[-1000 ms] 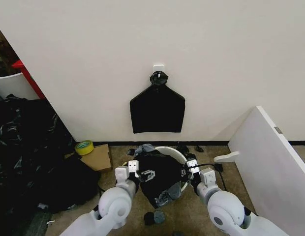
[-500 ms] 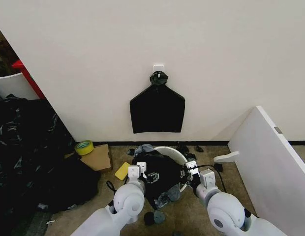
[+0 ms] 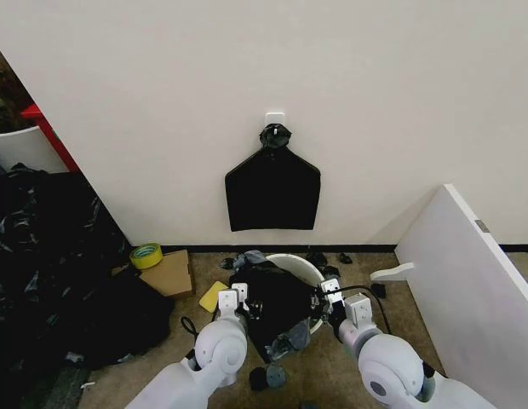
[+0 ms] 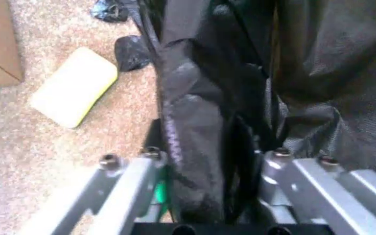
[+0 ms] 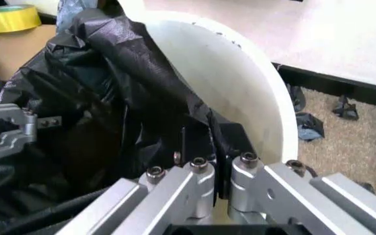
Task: Place the garbage bag over the trash bin.
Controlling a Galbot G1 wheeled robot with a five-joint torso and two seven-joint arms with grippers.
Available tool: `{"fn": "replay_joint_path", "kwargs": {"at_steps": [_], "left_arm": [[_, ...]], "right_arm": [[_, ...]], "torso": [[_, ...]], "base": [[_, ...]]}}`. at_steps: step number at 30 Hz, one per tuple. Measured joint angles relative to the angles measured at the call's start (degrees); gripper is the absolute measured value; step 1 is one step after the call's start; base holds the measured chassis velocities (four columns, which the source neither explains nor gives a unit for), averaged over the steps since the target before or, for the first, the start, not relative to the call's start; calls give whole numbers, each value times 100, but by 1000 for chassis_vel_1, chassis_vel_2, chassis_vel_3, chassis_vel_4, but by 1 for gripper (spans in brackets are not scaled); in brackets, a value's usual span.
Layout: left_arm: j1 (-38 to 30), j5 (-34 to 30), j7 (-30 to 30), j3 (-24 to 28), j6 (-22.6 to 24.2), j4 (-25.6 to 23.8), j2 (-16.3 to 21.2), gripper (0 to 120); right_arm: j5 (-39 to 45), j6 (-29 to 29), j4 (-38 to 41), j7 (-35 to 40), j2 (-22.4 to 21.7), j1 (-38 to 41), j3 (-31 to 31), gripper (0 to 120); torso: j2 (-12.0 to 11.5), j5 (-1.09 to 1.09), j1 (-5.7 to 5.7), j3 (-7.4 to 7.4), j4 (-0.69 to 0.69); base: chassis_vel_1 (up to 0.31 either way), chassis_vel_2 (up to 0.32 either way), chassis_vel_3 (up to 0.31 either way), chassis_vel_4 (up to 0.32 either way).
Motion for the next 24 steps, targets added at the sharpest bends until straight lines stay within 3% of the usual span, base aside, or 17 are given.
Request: {"fn": "replay_joint_path", "kwargs": {"at_steps": [7,19,24], "left_arm": [[206,-19,147,-194,-108,-254,336,1],[467,-122,368,-719,-177,-955,990,1],[766,654,852,-747,-491,-1134,1310,1]], "right_arm": [[-600,389,61,4,189,-290,-78,0],[-1844,1289,524,25,543,-978,-182,0],[-1978,1490,695,-5,532,-1002,9,0]], "torso": [[0,-1,0,0,0],[0,1,0,0,-1],[0,1,0,0,2]], "base": [[0,0,0,0],[0,0,0,0],[0,0,0,0]]}}
